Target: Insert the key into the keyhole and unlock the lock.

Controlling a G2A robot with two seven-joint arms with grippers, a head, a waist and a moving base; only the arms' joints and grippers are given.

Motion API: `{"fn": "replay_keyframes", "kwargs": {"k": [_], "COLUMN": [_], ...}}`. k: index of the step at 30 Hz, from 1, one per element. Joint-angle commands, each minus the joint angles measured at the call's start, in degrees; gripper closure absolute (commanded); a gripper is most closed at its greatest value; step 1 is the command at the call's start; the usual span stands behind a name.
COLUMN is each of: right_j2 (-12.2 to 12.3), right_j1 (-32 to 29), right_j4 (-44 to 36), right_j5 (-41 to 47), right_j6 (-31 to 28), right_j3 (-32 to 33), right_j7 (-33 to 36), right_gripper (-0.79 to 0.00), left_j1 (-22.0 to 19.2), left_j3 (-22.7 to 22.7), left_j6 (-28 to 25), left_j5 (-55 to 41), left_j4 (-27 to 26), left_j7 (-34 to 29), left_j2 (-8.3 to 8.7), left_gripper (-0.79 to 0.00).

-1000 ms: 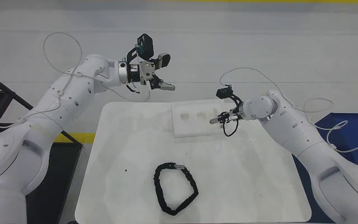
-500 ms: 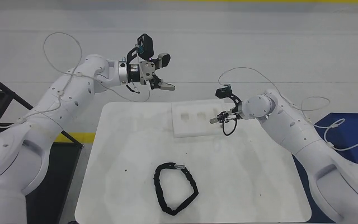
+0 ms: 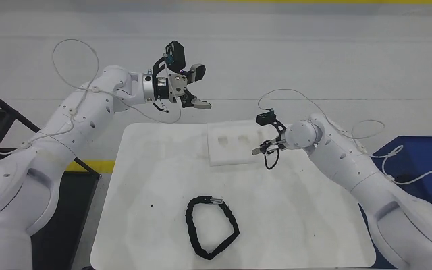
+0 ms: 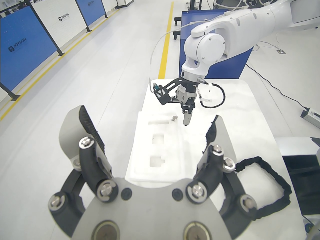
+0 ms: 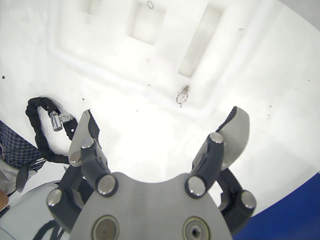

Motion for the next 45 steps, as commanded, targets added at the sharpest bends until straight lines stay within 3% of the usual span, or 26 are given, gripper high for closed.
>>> {"fn": "replay_keyframes", "kwargs": {"k": [1, 13, 15, 17, 22, 27, 30, 37, 45], "right_j2": [-0.5, -4.1, -4.6, -5.1, -6.2, -7.2, -7.7, -8.9, -10.1], "right_j1": [-0.3, 0.6, 0.8, 1.0, 1.5, 1.8, 1.9, 1.9, 2.0], "right_j4": [0.4, 8.2, 9.5, 10.7, 13.2, 15.3, 16.2, 18.3, 20.3], "right_j5": [-0.4, -0.2, -0.2, -0.2, -0.8, -1.2, -2.1, -2.7, -3.6], "right_j6": [0.5, -2.8, -3.5, -4.0, -4.4, -4.7, -4.7, -4.6, -4.5], "right_j3": [-0.4, -0.9, -0.9, -0.8, -0.8, -0.7, -0.7, -0.4, -0.2], "right_j7": [0.0, -0.2, -0.1, -0.1, -0.2, -0.5, -1.3, -1.7, -1.7], "right_gripper": [-0.785, -0.785, -0.616, -0.548, -0.539, -0.480, -0.493, -0.354, -0.342], "left_j1": [0.0, 0.0, 0.0, 0.0, 0.0, 0.0, 0.0, 0.0, 0.0], "left_j3": [0.0, 0.0, 0.0, 0.0, 0.0, 0.0, 0.0, 0.0, 0.0], "left_j6": [0.0, 0.0, 0.0, 0.0, 0.0, 0.0, 0.0, 0.0, 0.0], "left_j5": [0.0, 0.0, 0.0, 0.0, 0.0, 0.0, 0.0, 0.0, 0.0], "left_j4": [0.0, 0.0, 0.0, 0.0, 0.0, 0.0, 0.0, 0.0, 0.0], "left_j7": [0.0, 0.0, 0.0, 0.0, 0.0, 0.0, 0.0, 0.0, 0.0], "left_j2": [0.00, 0.00, 0.00, 0.00, 0.00, 0.00, 0.00, 0.00, 0.00], "left_gripper": [-0.785, -0.785, -0.785, -0.785, -0.785, -0.785, -0.785, -0.785, -0.785]}}
